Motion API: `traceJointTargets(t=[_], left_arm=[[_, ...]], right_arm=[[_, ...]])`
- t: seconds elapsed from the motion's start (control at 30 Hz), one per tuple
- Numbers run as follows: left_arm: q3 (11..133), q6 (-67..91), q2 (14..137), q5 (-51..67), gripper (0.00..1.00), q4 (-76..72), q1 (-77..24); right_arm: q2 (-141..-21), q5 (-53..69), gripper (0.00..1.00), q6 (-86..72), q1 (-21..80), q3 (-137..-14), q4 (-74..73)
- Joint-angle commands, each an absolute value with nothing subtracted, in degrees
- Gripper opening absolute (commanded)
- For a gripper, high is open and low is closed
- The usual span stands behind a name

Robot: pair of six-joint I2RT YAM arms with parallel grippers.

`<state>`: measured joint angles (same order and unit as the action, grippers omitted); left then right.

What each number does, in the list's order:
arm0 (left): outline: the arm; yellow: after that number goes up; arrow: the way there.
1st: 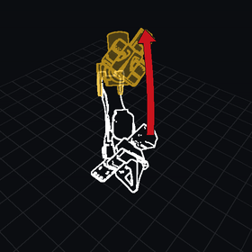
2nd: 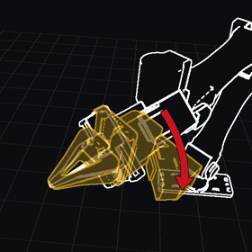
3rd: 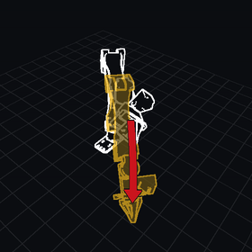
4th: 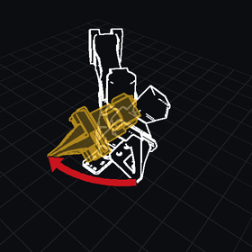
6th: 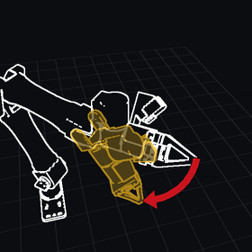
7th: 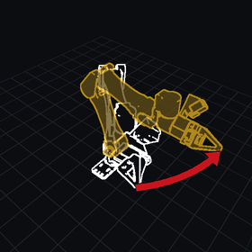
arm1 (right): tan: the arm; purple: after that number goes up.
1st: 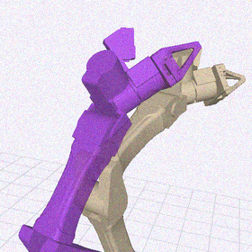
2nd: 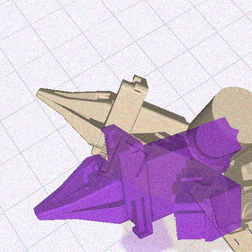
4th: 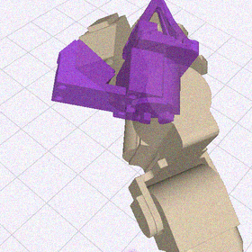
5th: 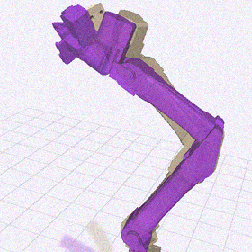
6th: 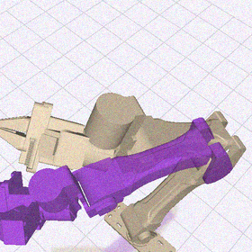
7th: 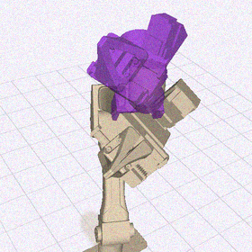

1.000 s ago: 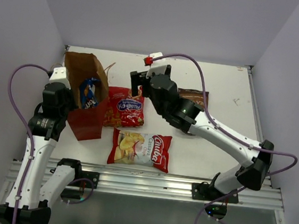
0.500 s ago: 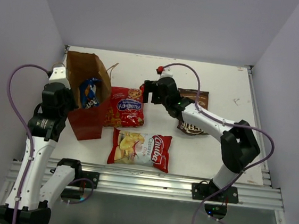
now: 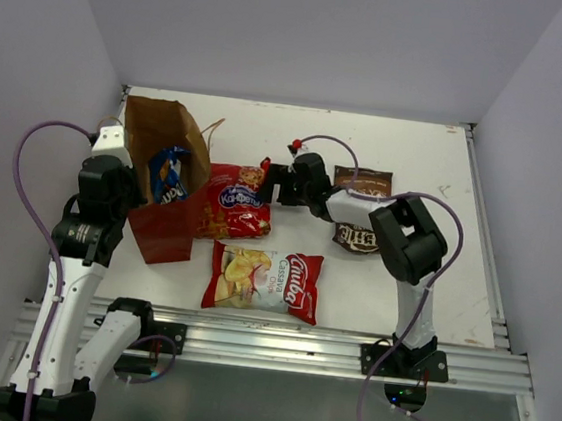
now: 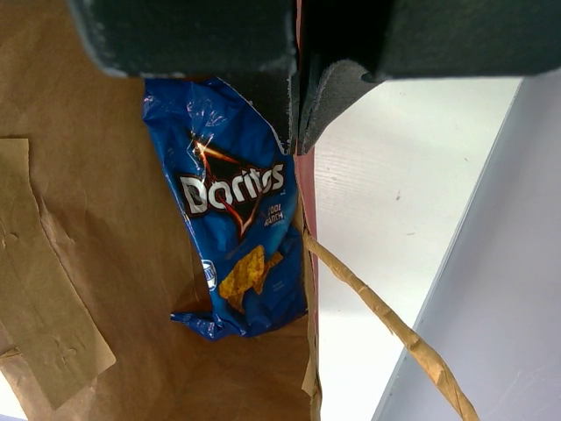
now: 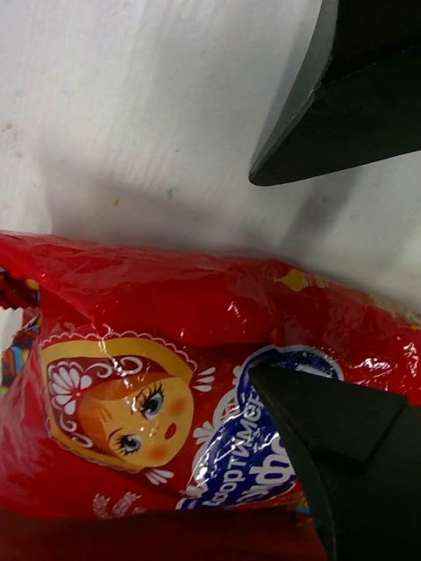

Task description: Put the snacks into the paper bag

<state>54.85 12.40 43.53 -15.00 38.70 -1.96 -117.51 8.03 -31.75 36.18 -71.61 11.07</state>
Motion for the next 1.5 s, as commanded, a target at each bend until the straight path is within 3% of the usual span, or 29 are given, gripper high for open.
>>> traceJointTargets(t=[0.0, 0.3, 0.33, 0.37, 0.5, 0.57, 0.7, 0.9, 1.2, 1.3, 1.47], left_arm=[[55.8, 11.5, 43.2, -15.2, 0.0, 35.8, -2.1], [55.9, 11.5, 43.5, -15.8, 0.0, 36.0, -2.1], [55.9, 11.4, 43.8, -15.9, 0.0, 36.0, -2.1], [55.8, 11.5, 43.7, -16.0, 0.0, 36.0, -2.1], [55.9, 11.5, 43.7, -16.3, 0.0, 36.1, -2.1], [55.9, 11.6, 43.6, -16.6, 0.0, 36.2, -2.1], [55.8, 11.7, 43.7, -16.6, 0.0, 36.1, -2.1], [54.9, 12.7, 43.3, -19.6, 0.0, 36.4, -2.1], [54.8, 13.4, 41.4, -20.7, 0.0, 37.1, -2.1], [54.8, 13.4, 41.0, -20.4, 0.0, 37.1, -2.1], [54.7, 13.3, 40.4, -20.3, 0.0, 37.0, -2.1]], right_arm=[[-120.1, 16.0, 0.87, -35.0, 35.7, -74.4, 18.6], [-123.8, 25.0, 0.84, -36.4, 35.7, -76.9, 22.5], [-124.4, 25.3, 0.8, -36.4, 35.7, -77.8, 22.2], [-125.0, 25.8, 0.74, -36.5, 35.7, -78.3, 22.0], [-125.8, 25.5, 0.0, -36.9, 35.7, -78.2, 21.7], [-122.4, 23.2, 0.0, -34.8, 35.7, -76.2, 21.4], [-112.3, 14.3, 0.0, -26.5, 35.8, -77.2, 6.9], [-100.5, 3.3, 0.0, -15.8, 38.4, -93.8, -11.1], [-108.8, -3.3, 0.0, -7.5, 47.1, -135.5, -24.7], [-111.4, -4.0, 0.0, -6.0, 49.8, -144.5, -22.5], [-113.8, -1.8, 0.0, -9.2, 52.2, -149.4, -16.4]])
